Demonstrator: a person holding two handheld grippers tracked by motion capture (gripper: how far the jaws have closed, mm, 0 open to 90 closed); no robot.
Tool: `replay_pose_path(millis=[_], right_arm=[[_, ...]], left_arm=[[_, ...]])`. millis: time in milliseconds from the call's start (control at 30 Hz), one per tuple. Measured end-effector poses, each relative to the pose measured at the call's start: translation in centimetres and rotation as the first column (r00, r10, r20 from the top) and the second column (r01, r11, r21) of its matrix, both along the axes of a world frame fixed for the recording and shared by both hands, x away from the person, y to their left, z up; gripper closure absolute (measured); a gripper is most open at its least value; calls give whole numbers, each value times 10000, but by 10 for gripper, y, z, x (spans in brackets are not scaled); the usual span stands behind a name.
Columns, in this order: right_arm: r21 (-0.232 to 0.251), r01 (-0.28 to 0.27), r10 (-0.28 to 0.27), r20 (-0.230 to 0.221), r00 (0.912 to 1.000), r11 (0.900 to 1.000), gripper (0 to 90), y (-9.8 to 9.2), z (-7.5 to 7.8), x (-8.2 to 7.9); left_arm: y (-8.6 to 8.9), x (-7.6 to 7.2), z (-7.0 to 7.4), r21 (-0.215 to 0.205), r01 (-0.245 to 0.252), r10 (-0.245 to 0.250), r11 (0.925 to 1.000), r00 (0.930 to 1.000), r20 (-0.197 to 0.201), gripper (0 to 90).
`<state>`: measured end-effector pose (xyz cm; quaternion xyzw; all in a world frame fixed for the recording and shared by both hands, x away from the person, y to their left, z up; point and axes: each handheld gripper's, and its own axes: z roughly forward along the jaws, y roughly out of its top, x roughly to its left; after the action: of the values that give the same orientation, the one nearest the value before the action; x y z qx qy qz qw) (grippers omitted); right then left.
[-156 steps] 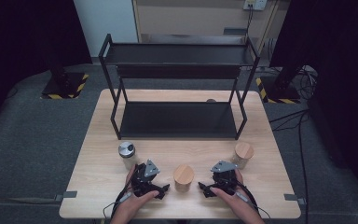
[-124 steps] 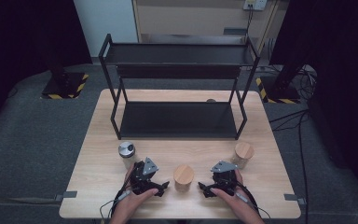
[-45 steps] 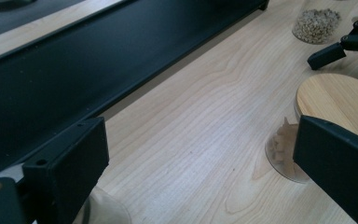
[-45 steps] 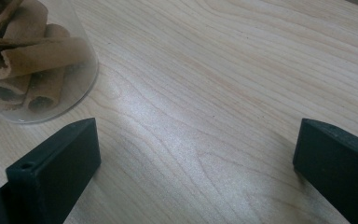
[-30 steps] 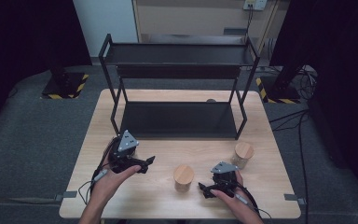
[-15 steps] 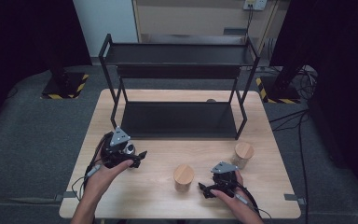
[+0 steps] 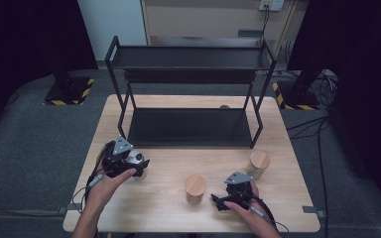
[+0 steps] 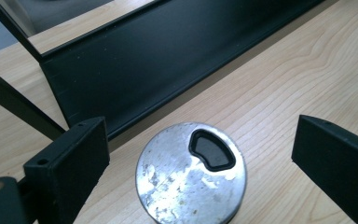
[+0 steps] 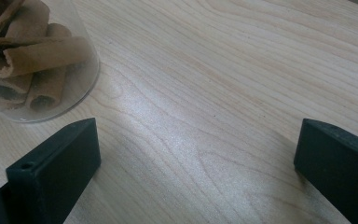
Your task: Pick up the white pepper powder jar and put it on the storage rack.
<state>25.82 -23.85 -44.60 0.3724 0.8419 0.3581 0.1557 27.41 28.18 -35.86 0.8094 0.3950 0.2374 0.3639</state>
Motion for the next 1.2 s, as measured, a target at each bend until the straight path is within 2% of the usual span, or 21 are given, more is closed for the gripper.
replay_pose_path(millis=[367,700,1200], right_arm=[[-2,-20,20,0,10000,10000,4,0,0,0],[-2,-21,21,0,10000,10000,5,0,0,0],[-5,-28,28,7,10000,10000,5,0,0,0]], left_arm=[[1,5,-12,242,25,-22,9997,9999,-151,26],[3,8,-22,244,69,-61,9997,9996,-293,26],[5,16,-43,-113,-27,19,9999,9979,-654,51]])
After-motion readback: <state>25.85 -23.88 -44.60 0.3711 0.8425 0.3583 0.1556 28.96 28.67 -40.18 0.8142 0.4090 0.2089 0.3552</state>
